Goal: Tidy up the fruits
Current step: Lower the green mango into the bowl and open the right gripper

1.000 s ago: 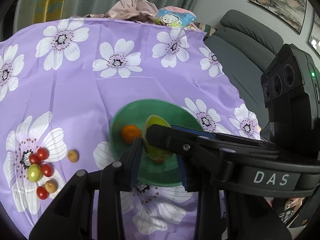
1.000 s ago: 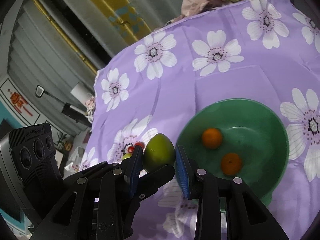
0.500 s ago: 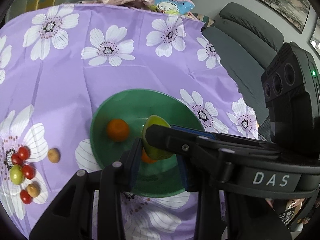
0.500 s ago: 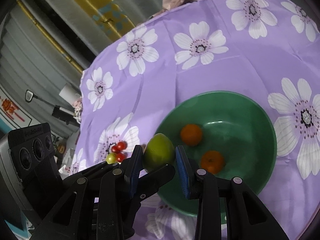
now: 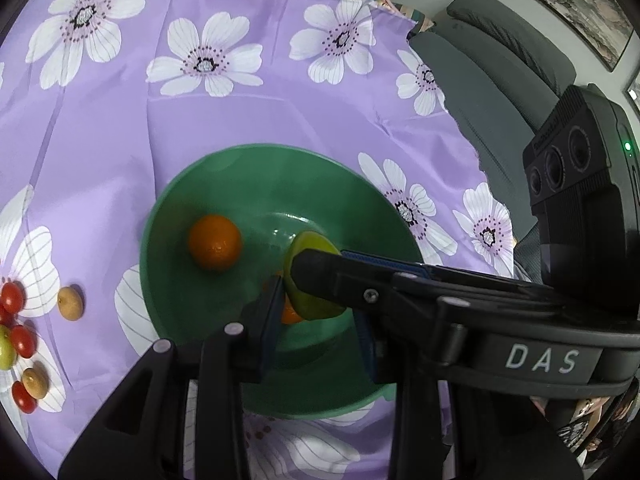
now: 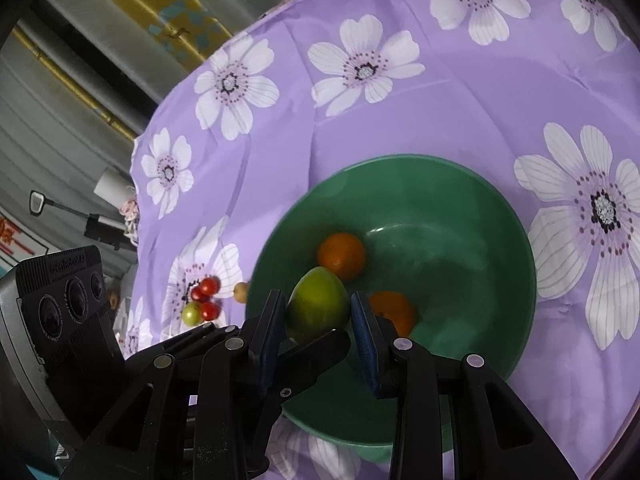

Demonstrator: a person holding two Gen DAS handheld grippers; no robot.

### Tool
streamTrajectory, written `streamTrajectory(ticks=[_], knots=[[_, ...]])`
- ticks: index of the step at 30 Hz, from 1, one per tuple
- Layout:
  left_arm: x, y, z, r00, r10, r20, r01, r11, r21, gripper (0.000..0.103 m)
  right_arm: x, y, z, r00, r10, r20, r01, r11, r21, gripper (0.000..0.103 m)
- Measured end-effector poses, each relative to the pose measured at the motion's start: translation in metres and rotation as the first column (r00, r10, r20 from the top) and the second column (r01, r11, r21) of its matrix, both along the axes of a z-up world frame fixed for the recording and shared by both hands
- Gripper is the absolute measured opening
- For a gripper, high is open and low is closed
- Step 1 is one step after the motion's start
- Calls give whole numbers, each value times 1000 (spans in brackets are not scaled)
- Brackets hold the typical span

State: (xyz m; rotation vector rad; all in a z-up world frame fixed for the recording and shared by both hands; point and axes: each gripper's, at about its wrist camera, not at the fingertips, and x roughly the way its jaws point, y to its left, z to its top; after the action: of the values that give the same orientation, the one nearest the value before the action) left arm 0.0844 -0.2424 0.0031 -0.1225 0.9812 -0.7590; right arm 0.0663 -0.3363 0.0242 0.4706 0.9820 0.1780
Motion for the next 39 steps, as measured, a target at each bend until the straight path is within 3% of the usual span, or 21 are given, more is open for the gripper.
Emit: streamTrajectory(ticks=[39], knots=[[14,-6,-19,994,47,-97,-36,994,103,34,16,-3,-31,993,16,-114,-10,999,46,36]])
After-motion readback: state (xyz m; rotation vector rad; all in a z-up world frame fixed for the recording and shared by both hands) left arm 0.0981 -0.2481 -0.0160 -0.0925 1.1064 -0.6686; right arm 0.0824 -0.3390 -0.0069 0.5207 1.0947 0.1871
